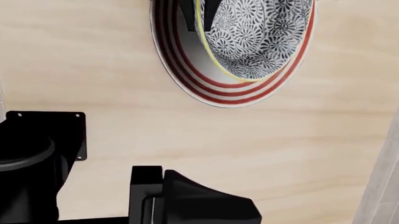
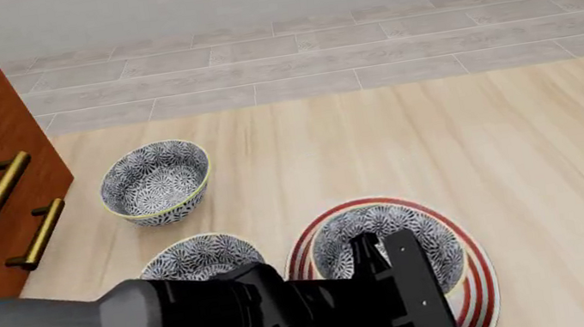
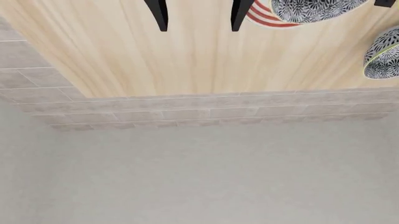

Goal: Put the bowl at the front on the plate.

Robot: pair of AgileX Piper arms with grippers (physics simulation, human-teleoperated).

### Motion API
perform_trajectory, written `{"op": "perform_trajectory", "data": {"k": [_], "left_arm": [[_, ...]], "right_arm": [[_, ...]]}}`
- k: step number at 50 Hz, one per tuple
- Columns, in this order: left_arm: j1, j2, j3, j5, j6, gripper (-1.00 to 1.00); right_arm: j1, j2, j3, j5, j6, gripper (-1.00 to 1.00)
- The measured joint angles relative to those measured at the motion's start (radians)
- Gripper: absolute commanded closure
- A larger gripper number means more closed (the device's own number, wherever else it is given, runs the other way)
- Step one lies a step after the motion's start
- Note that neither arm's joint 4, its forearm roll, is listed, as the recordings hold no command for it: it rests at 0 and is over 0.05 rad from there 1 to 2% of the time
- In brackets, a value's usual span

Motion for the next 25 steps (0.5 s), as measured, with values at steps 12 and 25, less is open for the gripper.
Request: {"op": "perform_trajectory", "data": {"k": [12,25], "left_arm": [[-0.003,-0.005,0.005,0.004,-0.001,1.0],[-0.014,-0.004,0.006,0.01,-0.002,1.0]], "right_arm": [[0.0,0.001,0.0,-0.001,0.0,-1.0],[-0.001,0.0,0.0,-0.001,0.001,-1.0]]}}
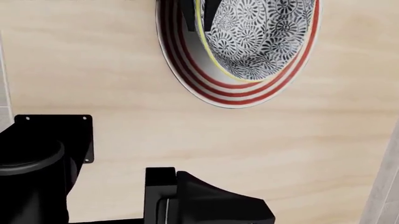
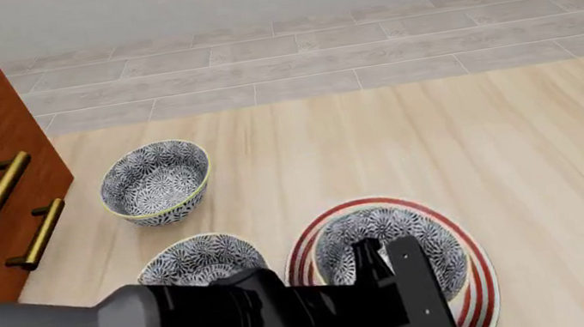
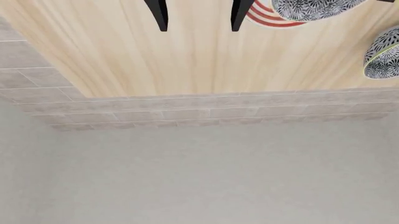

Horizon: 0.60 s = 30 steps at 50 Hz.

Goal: Put the bowl at the front on the plate.

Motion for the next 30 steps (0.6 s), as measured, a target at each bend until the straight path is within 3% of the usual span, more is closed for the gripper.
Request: {"op": "perform_trajectory", "data": {"k": [3,4,30], "left_arm": [[-0.002,0.001,-0.001,0.001,-0.001,1.0],[-0.002,0.001,-0.001,0.001,-0.001,-1.0],[-0.014,-0.019,-0.02,0.029,-0.014,-1.0]], "right_arm": [[0.0,0.0,0.0,0.0,0.001,-1.0],[0.0,0.0,0.0,0.0,0.001,-1.0],[-0.001,-0.001,0.001,-0.001,0.004,-1.0]]}}
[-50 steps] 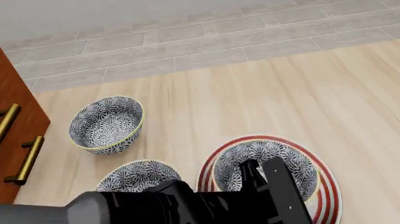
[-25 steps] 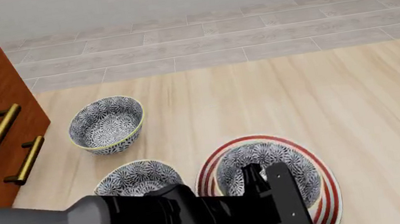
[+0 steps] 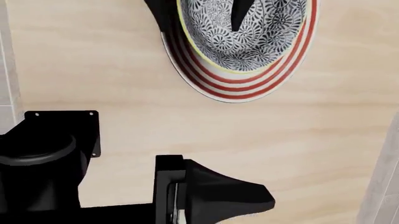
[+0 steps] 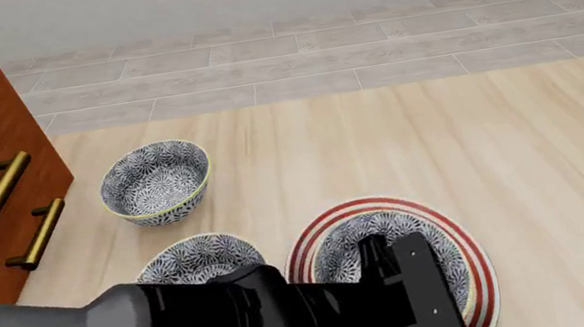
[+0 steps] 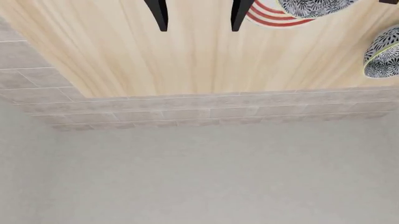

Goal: Put the bowl at the front on the plate.

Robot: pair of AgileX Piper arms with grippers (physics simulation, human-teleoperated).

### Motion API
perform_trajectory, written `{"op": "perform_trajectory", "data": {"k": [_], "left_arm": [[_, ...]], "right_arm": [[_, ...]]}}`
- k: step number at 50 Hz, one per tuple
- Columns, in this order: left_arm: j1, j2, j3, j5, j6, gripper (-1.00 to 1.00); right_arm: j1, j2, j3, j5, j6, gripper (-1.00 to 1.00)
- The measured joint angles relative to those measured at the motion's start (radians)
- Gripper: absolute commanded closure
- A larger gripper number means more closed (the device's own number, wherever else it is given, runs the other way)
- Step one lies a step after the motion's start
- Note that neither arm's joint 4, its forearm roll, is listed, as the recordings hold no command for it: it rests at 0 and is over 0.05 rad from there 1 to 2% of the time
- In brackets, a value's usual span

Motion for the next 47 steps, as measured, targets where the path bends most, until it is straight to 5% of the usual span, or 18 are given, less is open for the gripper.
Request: {"op": "perform_trajectory", "data": {"k": [20,47], "left_arm": [[-0.071,-0.129,-0.087,0.131,-0.094,-1.0],[-0.013,-0.29,-0.178,0.23,-0.102,-1.0]], "right_arm": [[0.004,0.001,0.0,0.002,-0.006,-1.0],[0.008,0.006,-0.001,0.002,-0.008,-1.0]]}}
